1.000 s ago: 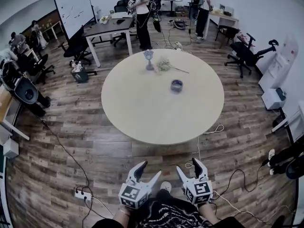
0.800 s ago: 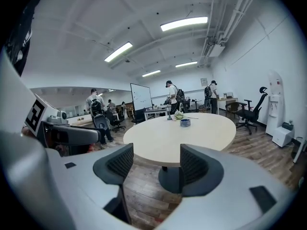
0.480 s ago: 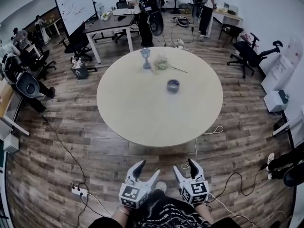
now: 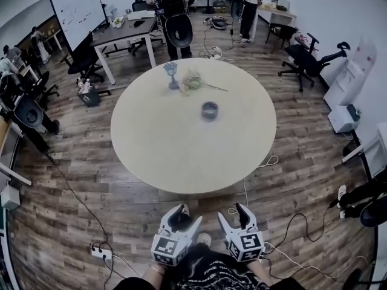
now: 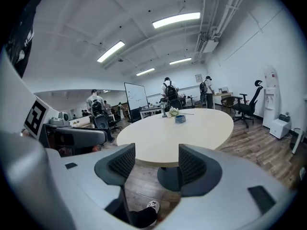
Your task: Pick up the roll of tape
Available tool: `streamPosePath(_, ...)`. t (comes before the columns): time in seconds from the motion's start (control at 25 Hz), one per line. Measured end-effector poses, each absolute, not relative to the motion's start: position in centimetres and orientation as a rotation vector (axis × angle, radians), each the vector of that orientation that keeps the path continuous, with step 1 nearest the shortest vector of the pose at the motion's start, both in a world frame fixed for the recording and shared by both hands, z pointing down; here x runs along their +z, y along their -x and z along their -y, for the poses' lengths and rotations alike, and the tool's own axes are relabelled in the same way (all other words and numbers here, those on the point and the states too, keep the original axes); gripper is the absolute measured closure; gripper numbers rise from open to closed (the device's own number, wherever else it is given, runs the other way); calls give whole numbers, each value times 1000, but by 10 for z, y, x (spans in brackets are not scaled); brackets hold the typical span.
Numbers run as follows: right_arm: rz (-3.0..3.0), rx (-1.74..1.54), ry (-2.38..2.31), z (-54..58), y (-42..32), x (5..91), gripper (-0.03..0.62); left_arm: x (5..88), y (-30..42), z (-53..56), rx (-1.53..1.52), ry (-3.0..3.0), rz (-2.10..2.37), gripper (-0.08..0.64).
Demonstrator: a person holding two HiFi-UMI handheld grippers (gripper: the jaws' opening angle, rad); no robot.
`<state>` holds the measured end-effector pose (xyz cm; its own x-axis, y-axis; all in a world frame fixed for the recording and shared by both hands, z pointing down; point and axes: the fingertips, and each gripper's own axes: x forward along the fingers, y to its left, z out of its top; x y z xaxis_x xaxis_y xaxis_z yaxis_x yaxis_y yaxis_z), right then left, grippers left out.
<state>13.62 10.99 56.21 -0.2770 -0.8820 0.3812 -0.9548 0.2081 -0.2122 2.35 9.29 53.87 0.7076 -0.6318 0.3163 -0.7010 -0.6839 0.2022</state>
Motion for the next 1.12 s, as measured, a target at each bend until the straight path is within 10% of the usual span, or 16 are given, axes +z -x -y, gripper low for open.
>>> streamPosePath(1.12,2124,609,-1958,129,-99,558,319,544,12,174,400,-2732,858,264)
